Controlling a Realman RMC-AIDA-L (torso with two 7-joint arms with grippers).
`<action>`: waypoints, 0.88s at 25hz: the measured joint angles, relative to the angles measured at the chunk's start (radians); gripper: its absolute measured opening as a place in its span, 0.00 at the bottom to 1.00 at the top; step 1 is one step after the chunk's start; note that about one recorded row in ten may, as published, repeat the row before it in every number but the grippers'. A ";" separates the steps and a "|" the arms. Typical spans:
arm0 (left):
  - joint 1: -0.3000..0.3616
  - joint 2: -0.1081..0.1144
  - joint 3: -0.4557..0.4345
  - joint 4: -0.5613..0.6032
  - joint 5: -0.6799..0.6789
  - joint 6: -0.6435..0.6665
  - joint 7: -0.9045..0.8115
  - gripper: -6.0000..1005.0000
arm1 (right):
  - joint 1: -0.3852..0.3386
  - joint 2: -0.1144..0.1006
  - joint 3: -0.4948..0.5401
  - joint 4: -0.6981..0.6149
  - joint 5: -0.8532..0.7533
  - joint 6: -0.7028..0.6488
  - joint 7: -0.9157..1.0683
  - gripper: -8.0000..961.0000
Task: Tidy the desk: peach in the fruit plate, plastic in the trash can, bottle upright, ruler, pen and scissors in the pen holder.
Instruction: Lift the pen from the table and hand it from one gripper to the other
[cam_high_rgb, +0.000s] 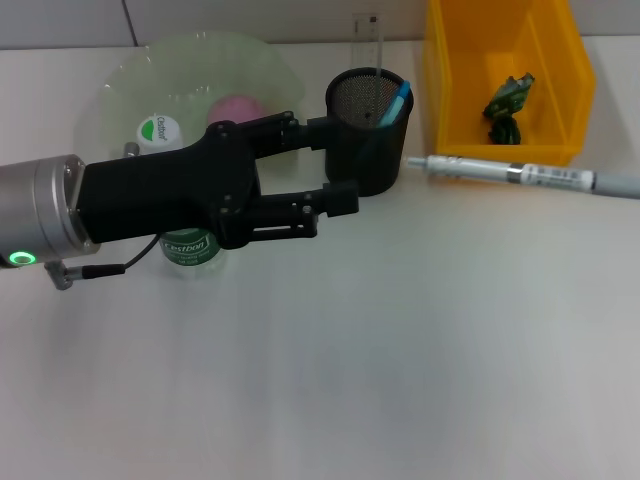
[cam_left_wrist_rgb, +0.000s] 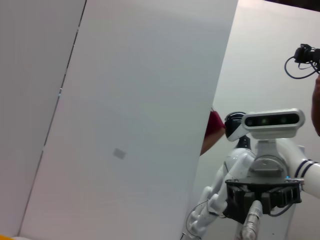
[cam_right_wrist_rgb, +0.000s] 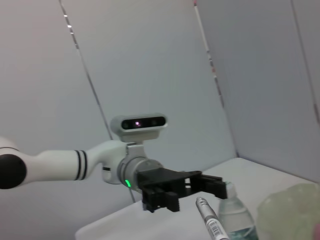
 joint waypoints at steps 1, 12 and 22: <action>-0.002 -0.001 0.002 0.000 0.000 0.001 0.000 0.79 | 0.007 0.000 -0.009 0.011 -0.002 0.000 -0.002 0.13; -0.011 -0.010 0.013 -0.001 0.002 0.022 0.000 0.80 | 0.084 0.002 -0.040 0.094 -0.064 0.008 -0.026 0.13; -0.012 -0.018 0.046 -0.003 0.002 0.034 0.000 0.73 | 0.124 0.010 -0.043 0.123 -0.110 0.029 -0.043 0.13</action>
